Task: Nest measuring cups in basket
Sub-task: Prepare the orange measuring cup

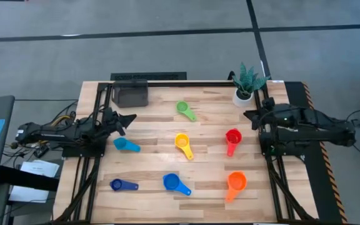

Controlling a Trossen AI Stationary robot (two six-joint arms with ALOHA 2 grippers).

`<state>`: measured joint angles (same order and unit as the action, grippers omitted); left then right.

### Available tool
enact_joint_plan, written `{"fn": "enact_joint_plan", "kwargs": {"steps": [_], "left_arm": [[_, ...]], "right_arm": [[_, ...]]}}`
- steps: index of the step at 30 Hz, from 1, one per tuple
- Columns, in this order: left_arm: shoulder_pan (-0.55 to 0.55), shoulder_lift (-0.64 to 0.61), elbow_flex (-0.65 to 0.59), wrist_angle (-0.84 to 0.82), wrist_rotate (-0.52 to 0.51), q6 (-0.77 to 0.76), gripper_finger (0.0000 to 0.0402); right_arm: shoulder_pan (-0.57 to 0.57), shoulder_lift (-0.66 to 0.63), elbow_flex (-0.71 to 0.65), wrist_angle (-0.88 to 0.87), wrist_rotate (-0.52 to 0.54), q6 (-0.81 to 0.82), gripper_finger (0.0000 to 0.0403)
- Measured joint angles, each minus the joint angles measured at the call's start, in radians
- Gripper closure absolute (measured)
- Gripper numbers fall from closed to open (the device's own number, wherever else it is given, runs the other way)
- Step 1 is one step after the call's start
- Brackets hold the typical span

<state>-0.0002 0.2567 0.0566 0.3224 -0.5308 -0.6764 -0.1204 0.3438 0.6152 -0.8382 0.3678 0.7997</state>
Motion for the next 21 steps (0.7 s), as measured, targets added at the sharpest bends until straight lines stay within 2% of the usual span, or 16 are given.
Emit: {"fn": "enact_joint_plan", "kwargs": {"steps": [4,10,15,21], "left_arm": [[0.0,0.106,0.0,0.104,0.02,0.034,0.0401],[0.0,0.227,0.002,0.24,0.097,0.073,0.0401],[0.0,0.314,0.015,0.295,0.104,0.101,0.0401],[0.0,0.407,0.099,0.293,0.133,0.208,0.0399]], "right_arm": [[0.0,0.041,0.013,-0.142,-0.009,0.098,0.0278],[0.0,0.098,0.014,-0.239,-0.086,0.203,0.0278],[0.0,0.182,0.014,-0.265,-0.214,0.251,0.0278],[0.014,0.295,0.014,-0.247,-0.373,0.251,0.0266]]}}
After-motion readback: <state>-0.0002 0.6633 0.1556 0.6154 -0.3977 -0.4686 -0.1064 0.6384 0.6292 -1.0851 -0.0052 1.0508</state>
